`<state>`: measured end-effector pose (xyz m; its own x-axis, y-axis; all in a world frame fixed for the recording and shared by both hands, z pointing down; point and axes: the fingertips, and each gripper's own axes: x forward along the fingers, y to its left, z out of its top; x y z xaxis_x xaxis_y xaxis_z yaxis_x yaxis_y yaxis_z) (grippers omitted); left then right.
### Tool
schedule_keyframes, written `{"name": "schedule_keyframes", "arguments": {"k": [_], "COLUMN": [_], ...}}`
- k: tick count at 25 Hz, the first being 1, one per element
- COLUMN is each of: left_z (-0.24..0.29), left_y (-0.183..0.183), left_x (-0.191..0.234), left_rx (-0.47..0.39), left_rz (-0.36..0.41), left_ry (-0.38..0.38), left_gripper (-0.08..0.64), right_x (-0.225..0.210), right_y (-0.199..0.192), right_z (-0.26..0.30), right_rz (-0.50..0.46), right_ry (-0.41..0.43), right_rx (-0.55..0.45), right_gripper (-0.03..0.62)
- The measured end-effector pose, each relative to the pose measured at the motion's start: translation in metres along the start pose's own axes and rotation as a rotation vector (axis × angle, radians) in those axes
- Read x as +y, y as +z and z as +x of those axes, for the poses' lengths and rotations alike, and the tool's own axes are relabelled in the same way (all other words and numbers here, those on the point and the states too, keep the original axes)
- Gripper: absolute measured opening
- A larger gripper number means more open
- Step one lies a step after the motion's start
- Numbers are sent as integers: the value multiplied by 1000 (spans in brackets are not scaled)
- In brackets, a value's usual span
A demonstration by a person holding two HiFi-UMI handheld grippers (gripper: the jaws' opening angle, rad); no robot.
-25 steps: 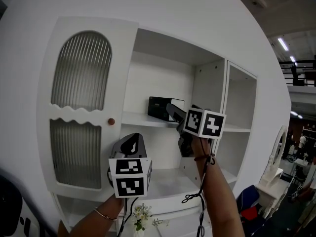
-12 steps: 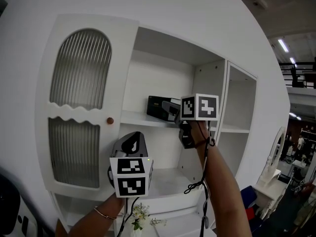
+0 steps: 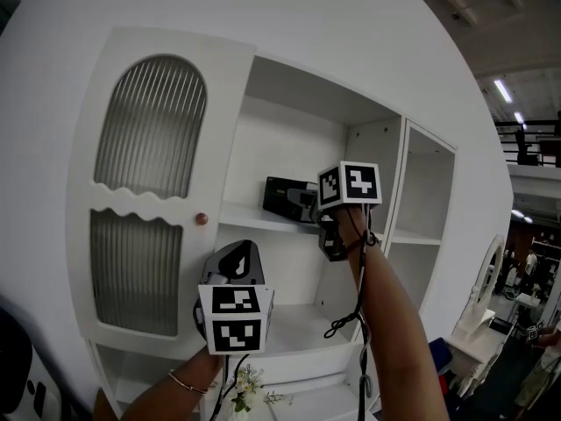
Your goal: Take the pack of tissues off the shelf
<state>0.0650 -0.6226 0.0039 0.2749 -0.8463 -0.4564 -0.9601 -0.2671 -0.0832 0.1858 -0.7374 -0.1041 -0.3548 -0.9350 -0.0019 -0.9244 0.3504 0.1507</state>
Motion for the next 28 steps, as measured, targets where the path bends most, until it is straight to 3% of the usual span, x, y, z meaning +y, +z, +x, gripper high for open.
{"name": "schedule_keyframes", "arguments": {"k": [6, 10, 28], "left_z": [0, 0, -9], "left_y": [-3, -5, -8], "left_x": [1, 1, 2], "left_rx": [7, 14, 31], "left_rz": [-4, -5, 4], "left_ry": [-5, -9, -14], "left_gripper": [15, 15, 15], "right_x": [0, -2, 0], "right_y": [-5, -8, -6], "right_z": [8, 10, 2], "right_rz": [-16, -55, -117], "right_ry": [1, -20, -33], "right_rx": [63, 88, 30], "right_gripper": [443, 400, 327]}}
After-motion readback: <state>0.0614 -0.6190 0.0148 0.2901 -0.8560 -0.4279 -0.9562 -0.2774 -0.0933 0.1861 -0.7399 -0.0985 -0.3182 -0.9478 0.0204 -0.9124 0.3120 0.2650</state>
